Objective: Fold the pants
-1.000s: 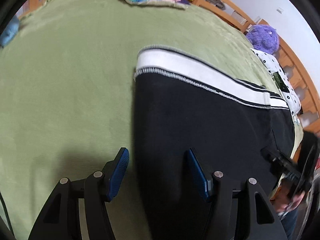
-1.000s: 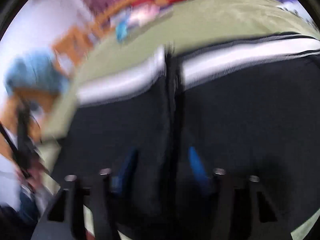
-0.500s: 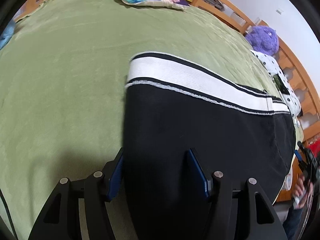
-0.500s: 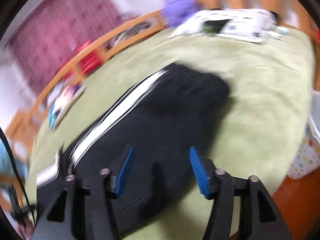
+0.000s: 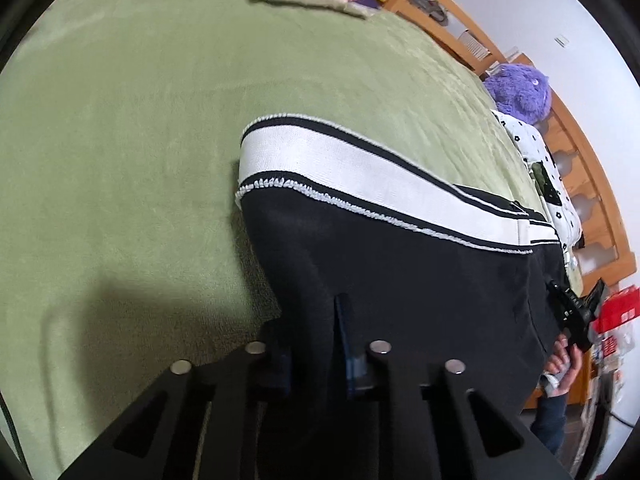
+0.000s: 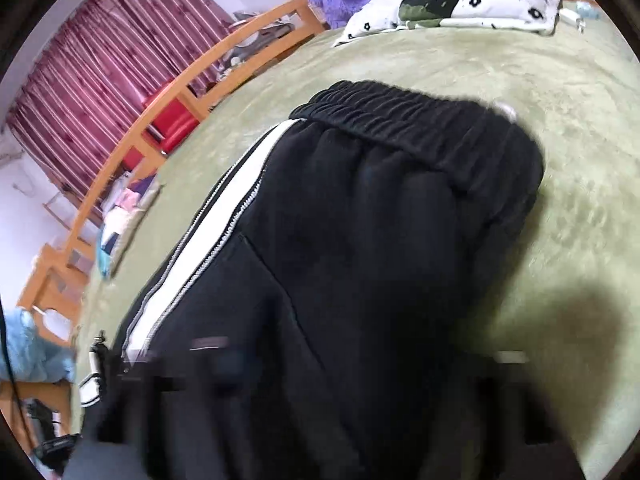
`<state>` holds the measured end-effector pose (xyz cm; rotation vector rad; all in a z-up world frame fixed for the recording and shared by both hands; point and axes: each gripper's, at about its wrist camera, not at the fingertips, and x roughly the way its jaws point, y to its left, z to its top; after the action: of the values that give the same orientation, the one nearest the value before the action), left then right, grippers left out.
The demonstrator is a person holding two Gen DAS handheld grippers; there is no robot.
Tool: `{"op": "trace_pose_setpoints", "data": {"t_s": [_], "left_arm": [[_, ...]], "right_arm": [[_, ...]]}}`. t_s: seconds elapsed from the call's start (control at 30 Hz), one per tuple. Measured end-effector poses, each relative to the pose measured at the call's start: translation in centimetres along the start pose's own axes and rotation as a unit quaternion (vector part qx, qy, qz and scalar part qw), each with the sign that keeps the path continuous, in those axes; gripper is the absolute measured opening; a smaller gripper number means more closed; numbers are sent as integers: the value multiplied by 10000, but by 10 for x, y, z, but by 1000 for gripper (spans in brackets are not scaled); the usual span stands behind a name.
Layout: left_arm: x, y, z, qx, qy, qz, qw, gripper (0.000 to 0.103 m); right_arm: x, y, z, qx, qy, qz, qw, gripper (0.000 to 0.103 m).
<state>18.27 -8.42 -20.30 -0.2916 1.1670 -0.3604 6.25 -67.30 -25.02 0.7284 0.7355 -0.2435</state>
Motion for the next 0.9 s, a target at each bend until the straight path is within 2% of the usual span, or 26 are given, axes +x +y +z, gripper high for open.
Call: {"op": "trace_pose_setpoints", "data": {"t_s": [0.07, 0.17, 0.33, 0.43, 0.53, 0.6, 0.77, 0.83, 0.9], "left_arm": [[-12, -4, 0, 38, -101, -20, 9999, 11], [-38, -1, 5, -120, -223, -359, 9990, 9], [-75, 13, 6, -164, -421, -726, 9963, 9], [-101, 33, 7, -143, -670, -475, 9965, 9], [-132, 74, 8, -327, -842, -292, 9955, 9], [-157, 104, 9, -402, -988, -50, 9943, 9], [-205, 163, 13, -440, -1279, 562, 9892, 10], [-206, 182, 11, -417, -1238, 723, 9888, 10], [-189, 203, 8, -499, -989, 804, 9906, 13]], "right_arm": [[-9, 7, 2, -16, -33, 129, 9999, 17], [-31, 31, 4, -225, -194, -68, 9995, 15], [-79, 85, 10, -374, -453, 228, 9980, 14], [-97, 131, 1, -675, -499, 434, 9955, 14], [-100, 171, -13, -859, -426, 761, 9925, 14], [-96, 207, -28, -1050, -377, 975, 9890, 14], [-76, 263, -80, -1075, -216, 1690, 9795, 14], [-61, 274, -104, -1203, -151, 1639, 9790, 15], [-29, 274, -129, -1258, 263, 1386, 9820, 18]]}}
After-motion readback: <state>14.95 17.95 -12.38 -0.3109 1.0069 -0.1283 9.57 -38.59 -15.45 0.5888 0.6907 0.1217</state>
